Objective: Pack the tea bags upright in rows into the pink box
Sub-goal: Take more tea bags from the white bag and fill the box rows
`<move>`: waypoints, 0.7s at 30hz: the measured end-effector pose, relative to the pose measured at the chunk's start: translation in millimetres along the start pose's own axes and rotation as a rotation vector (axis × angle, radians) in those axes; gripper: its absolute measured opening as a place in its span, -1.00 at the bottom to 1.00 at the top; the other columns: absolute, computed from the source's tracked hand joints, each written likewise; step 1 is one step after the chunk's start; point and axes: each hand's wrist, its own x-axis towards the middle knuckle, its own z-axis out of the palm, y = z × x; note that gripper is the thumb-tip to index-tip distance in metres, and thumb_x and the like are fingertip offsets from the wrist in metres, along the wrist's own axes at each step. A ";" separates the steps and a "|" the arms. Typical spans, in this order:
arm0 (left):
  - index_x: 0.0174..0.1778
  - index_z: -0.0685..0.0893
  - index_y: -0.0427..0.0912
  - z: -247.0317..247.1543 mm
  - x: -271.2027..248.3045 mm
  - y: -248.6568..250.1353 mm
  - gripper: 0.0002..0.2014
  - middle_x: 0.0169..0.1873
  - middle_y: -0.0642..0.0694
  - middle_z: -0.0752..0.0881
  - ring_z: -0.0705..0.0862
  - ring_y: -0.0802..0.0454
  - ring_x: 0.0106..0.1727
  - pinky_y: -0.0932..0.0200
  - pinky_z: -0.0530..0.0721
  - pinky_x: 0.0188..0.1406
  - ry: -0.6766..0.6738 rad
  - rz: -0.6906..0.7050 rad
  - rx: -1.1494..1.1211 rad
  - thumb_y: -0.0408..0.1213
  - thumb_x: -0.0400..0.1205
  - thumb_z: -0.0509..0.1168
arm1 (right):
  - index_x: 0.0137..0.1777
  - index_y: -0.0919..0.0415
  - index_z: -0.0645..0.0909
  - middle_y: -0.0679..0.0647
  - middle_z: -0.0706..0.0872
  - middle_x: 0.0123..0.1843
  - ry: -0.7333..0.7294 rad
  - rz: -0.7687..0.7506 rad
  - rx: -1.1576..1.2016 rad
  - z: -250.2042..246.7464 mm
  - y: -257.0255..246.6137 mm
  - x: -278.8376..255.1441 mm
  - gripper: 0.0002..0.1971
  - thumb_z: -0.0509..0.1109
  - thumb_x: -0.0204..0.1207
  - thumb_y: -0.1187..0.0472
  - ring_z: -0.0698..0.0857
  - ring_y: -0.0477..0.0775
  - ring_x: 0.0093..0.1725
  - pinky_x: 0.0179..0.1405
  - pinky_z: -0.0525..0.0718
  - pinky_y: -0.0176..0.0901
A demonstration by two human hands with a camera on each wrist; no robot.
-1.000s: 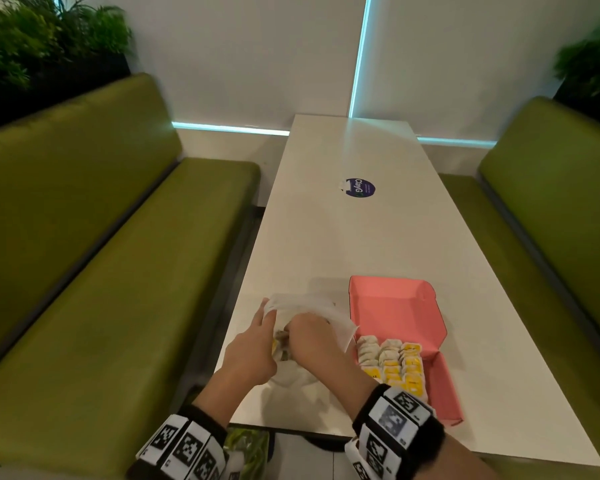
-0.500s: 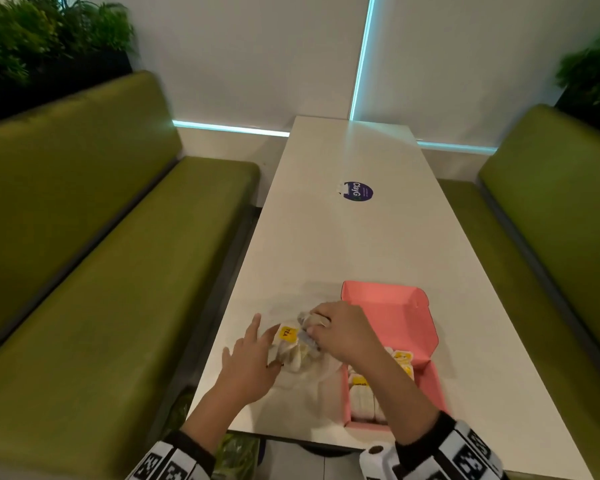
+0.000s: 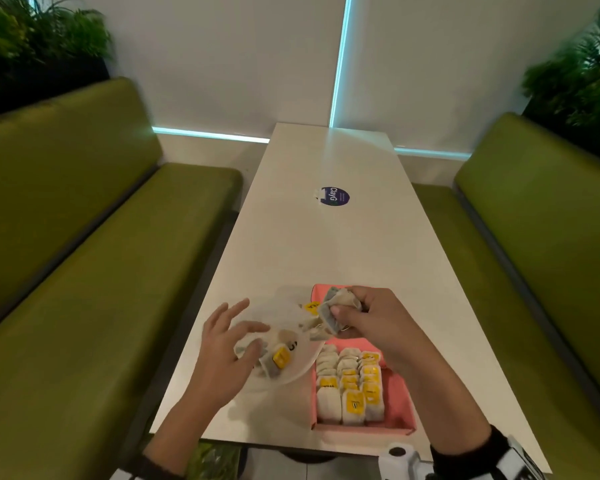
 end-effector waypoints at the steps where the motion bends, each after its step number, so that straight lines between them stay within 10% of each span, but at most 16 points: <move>1: -0.09 0.64 0.40 1.0 1.7 4.9 -0.81 0.41 0.28 0.43 0.21 0.12 0.57 -0.12 0.21 0.56 0.035 0.028 -0.075 0.02 0.47 0.19 | -0.15 0.15 0.71 0.06 0.77 -0.23 -0.006 -0.008 0.024 -2.8 -1.8 -1.2 -0.75 0.33 0.52 0.51 0.76 -0.13 -0.30 -0.37 0.70 -0.34; 6: 0.29 0.57 0.11 12.7 16.9 36.8 -0.61 0.29 0.21 0.62 0.51 0.29 0.38 0.10 0.47 0.44 -0.006 0.049 -0.499 0.10 0.60 0.10 | -0.11 0.24 0.72 0.16 0.77 -0.19 -0.007 -0.076 0.074 -16.2 -15.5 -8.4 -0.83 0.36 0.52 0.47 0.76 0.00 -0.22 -0.32 0.71 -0.27; 10: 0.38 0.43 0.35 26.9 30.0 62.7 -0.40 0.38 0.09 0.57 0.59 0.09 0.35 -0.19 0.60 0.30 -0.321 -0.188 -0.887 0.48 0.48 -0.06 | -0.17 0.24 0.70 0.02 0.76 -0.33 -0.051 -0.119 0.164 -21.7 -27.5 -19.2 -0.81 0.32 0.52 0.49 0.75 -0.08 -0.30 -0.35 0.70 -0.31; 13: 0.47 0.35 0.30 40.6 26.4 77.4 -0.34 0.40 -0.07 0.57 0.61 -0.23 0.34 -0.39 0.65 0.10 -0.552 -0.361 -1.138 0.38 0.47 -0.17 | -0.17 0.24 0.70 0.04 0.77 -0.31 -0.059 -0.094 0.181 -18.2 -23.7 -25.1 -0.81 0.32 0.53 0.48 0.75 -0.07 -0.30 -0.33 0.72 -0.29; 21: 0.12 0.75 -0.07 62.8 9.6 93.2 -0.44 0.09 -0.18 0.77 0.76 -0.09 0.03 -0.05 0.81 -0.15 -0.574 -0.470 -1.152 0.22 0.51 0.04 | -0.21 -0.07 0.40 -0.13 0.68 -0.32 0.186 -0.074 -0.330 -5.5 20.2 -25.8 -0.70 0.45 0.43 0.30 0.61 -0.26 -0.43 -0.41 0.59 -0.40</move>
